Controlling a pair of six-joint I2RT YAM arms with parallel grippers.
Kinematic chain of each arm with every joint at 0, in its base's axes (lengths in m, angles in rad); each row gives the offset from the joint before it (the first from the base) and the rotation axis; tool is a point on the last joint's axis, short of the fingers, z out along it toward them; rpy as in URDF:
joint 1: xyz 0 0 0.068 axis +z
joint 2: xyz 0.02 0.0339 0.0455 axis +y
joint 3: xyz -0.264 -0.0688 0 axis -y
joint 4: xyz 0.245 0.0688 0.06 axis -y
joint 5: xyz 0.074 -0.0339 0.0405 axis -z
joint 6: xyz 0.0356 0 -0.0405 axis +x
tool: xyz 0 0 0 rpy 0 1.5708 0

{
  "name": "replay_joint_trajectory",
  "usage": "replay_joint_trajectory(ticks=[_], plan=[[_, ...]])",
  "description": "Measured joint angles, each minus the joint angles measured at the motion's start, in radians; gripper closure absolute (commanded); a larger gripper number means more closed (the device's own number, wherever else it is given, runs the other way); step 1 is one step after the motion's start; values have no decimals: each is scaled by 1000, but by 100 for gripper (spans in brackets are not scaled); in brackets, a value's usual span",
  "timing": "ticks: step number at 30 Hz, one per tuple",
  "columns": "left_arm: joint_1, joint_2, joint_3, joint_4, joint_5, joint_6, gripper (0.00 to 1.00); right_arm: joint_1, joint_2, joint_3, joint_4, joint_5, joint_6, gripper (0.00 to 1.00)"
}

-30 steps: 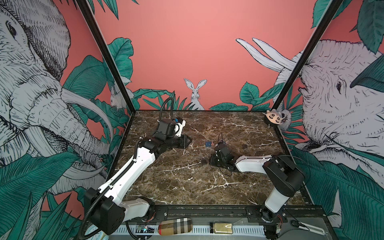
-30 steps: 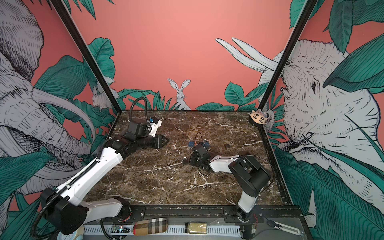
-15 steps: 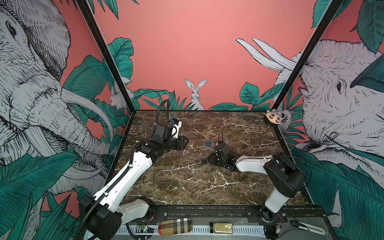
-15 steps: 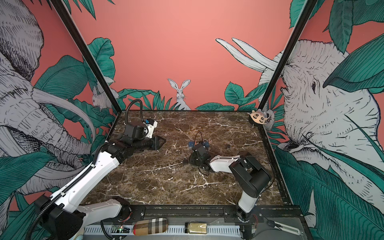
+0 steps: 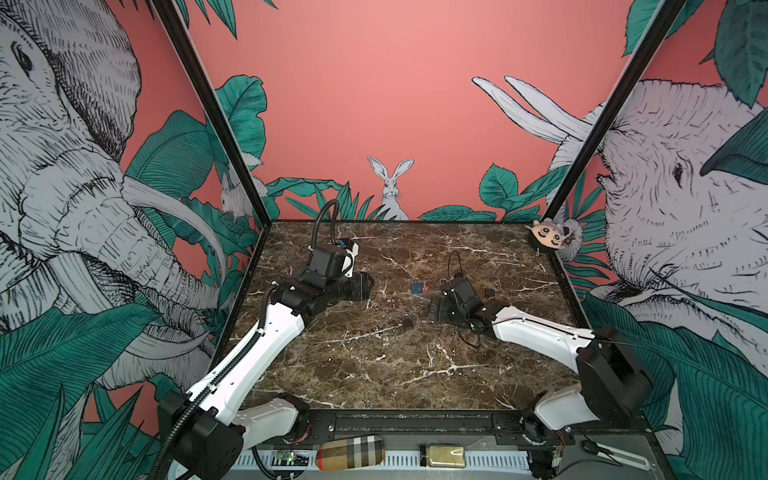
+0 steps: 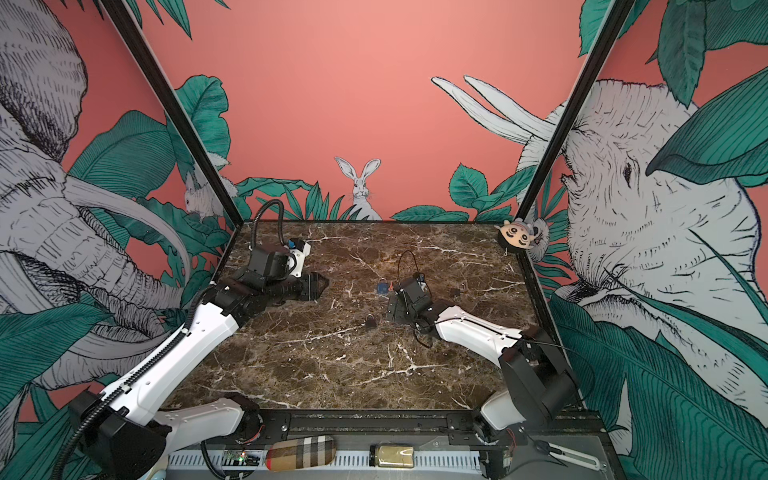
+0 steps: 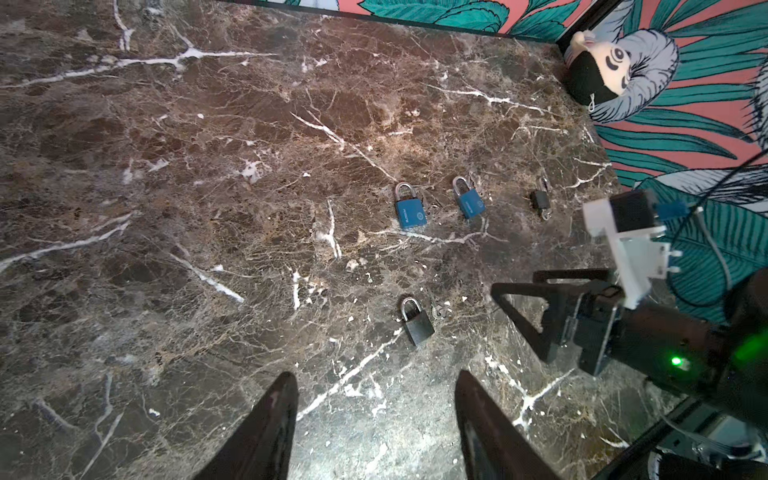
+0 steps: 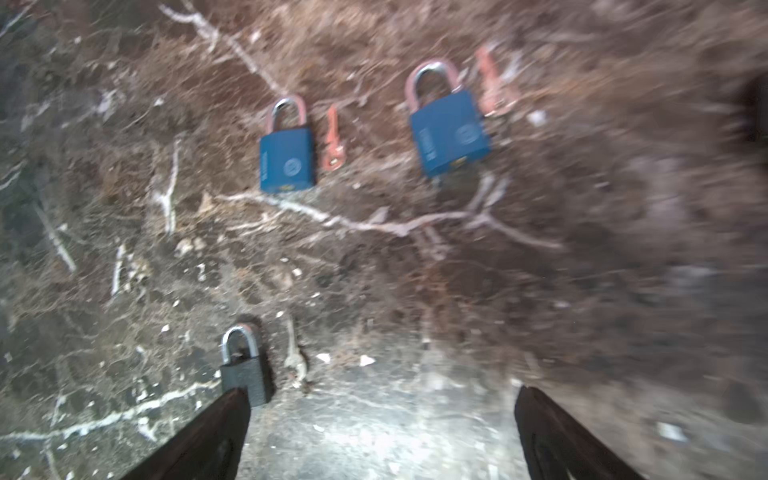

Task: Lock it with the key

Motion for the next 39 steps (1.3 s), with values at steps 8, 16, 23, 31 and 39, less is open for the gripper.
replay_joint_trajectory(ticks=[8,16,23,31,39], plan=[[3,-3,0,-51,-76,-8,1,-158,-49,91,-237,142,-42,1],[10,-54,-42,-66,-122,-39,0,-396,125,277,-368,103,-153,1],[11,-156,-111,-74,-174,-64,0,-422,373,449,-436,76,-241,8],[11,-172,-117,-85,-184,-72,1,-457,486,551,-454,15,-286,23],[11,-191,-119,-85,-198,-84,0,-516,521,552,-447,-74,-337,35]])
